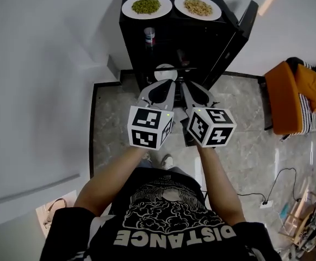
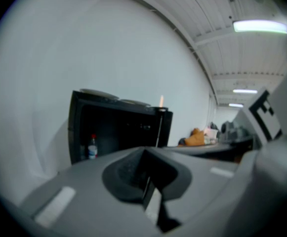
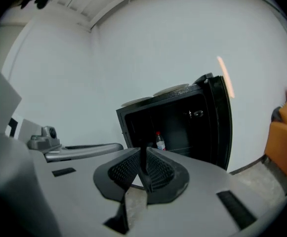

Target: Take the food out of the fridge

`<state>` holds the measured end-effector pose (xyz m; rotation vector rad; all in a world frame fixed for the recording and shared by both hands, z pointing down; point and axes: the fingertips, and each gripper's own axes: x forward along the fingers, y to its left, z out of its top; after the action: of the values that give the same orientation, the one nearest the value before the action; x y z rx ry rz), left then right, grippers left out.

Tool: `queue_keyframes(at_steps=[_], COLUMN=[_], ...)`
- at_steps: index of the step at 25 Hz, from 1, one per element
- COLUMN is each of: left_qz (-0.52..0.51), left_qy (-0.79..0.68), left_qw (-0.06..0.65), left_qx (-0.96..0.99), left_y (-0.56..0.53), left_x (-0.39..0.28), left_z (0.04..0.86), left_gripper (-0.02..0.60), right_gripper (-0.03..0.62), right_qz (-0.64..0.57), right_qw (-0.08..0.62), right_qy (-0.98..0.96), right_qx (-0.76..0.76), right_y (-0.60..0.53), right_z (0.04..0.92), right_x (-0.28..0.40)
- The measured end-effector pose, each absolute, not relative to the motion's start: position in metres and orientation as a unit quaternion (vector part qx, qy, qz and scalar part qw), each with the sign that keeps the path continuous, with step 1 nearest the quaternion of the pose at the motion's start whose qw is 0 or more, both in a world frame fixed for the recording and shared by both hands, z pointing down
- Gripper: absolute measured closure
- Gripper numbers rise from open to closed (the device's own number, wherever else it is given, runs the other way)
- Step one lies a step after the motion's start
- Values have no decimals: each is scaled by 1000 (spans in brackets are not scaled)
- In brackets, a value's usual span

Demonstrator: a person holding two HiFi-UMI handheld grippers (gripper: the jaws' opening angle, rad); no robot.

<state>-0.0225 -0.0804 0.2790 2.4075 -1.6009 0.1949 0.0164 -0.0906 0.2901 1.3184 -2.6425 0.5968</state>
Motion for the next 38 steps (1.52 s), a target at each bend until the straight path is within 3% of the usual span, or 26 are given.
queue_keyframes(at_steps=[16, 27, 38], left_qz=[54, 35, 9], left_qy=[-567, -601, -617], left_qw=[133, 145, 169], left_qx=[811, 785, 769], left_y=[-67, -63, -77], left_x=[-10, -43, -94], left_z=[285, 324, 414], left_gripper=[580, 579, 578], right_gripper=[562, 562, 562], right_qz=[184, 365, 475], right_qw=[81, 6, -1], right_qy=[-888, -875, -825], right_qx=[414, 317, 307], right_y=[-73, -80, -119], right_z=[299, 356, 489], right_x=[26, 4, -35])
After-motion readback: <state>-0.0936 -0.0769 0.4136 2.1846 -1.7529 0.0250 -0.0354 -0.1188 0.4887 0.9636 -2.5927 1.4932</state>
